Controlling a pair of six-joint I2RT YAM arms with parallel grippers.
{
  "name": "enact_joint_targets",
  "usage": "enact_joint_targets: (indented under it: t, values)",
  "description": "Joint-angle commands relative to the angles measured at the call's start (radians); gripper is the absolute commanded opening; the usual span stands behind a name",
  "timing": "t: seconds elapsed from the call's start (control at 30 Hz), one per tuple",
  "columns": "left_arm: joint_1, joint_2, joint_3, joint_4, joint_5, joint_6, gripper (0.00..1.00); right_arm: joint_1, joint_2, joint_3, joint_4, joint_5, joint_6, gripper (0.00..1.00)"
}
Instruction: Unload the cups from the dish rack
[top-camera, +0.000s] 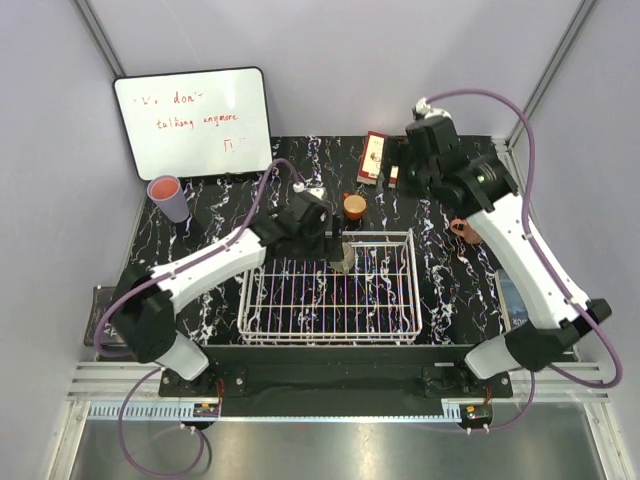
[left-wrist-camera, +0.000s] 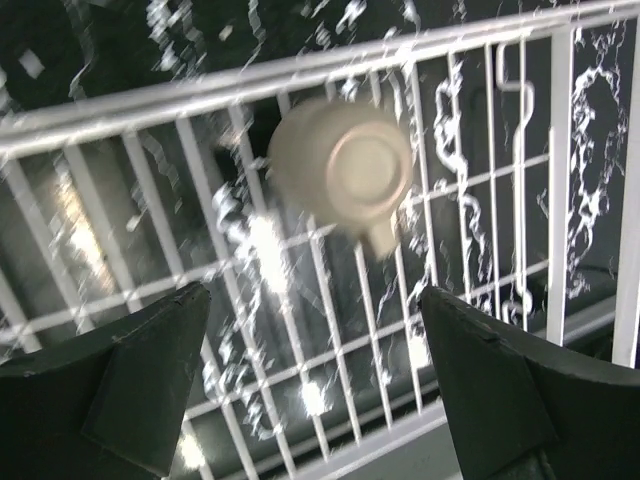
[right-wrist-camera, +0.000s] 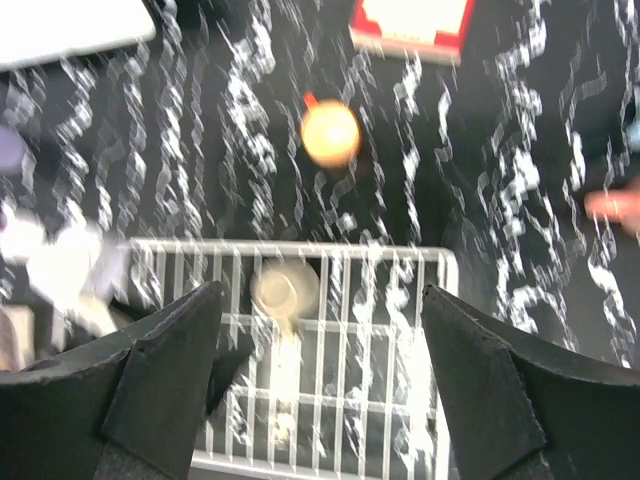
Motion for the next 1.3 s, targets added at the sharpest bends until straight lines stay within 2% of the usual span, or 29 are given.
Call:
enact_joint_targets:
  t: [0.0, 0.2, 0.53, 0.67, 0.77, 0.9, 1.03, 1.07, 1.13, 1.17, 1.27]
  values:
    - [-0.017, 0.117, 0.133, 0.038, -0.043, 0.036, 0.91, 0.006, -0.139, -0.222, 0.067, -0.040, 0.019, 0.88]
    - [-0.063, 0.248, 0.241, 0.038, -0.072, 0.047, 0.93, 0.006, -0.274, -0.399, 0.086, -0.065, 0.037, 0.88]
    - [-0.069, 0.360, 0.284, 0.033, -0.092, 0.033, 0.92, 0.006, -0.310, -0.459, 0.106, -0.091, 0.008, 0.88]
    - [-0.068, 0.369, 0.273, 0.030, -0.101, 0.022, 0.89, 0.004, -0.310, -0.482, 0.116, -0.111, -0.004, 0.88]
    - [-0.068, 0.368, 0.265, 0.030, -0.107, 0.021, 0.82, 0.006, -0.305, -0.494, 0.126, -0.126, -0.005, 0.88]
    - [-0.068, 0.354, 0.264, 0.030, -0.119, 0.028, 0.66, 0.004, -0.302, -0.499, 0.135, -0.137, -0.012, 0.88]
    - [-0.068, 0.343, 0.262, 0.030, -0.124, 0.037, 0.39, 0.006, -0.304, -0.494, 0.141, -0.132, -0.021, 0.88]
    - [-0.068, 0.342, 0.262, 0.030, -0.122, 0.039, 0.27, 0.006, -0.302, -0.496, 0.141, -0.132, -0.024, 0.88]
    - [-0.068, 0.339, 0.261, 0.030, -0.122, 0.040, 0.13, 0.004, -0.310, -0.497, 0.141, -0.131, -0.024, 0.88]
    - [-0.069, 0.336, 0.259, 0.030, -0.121, 0.039, 0.00, 0.006, -0.311, -0.499, 0.141, -0.128, -0.027, 0.87]
    - [-0.069, 0.311, 0.253, 0.030, -0.116, 0.037, 0.00, 0.006, -0.325, -0.505, 0.141, -0.121, -0.028, 0.87]
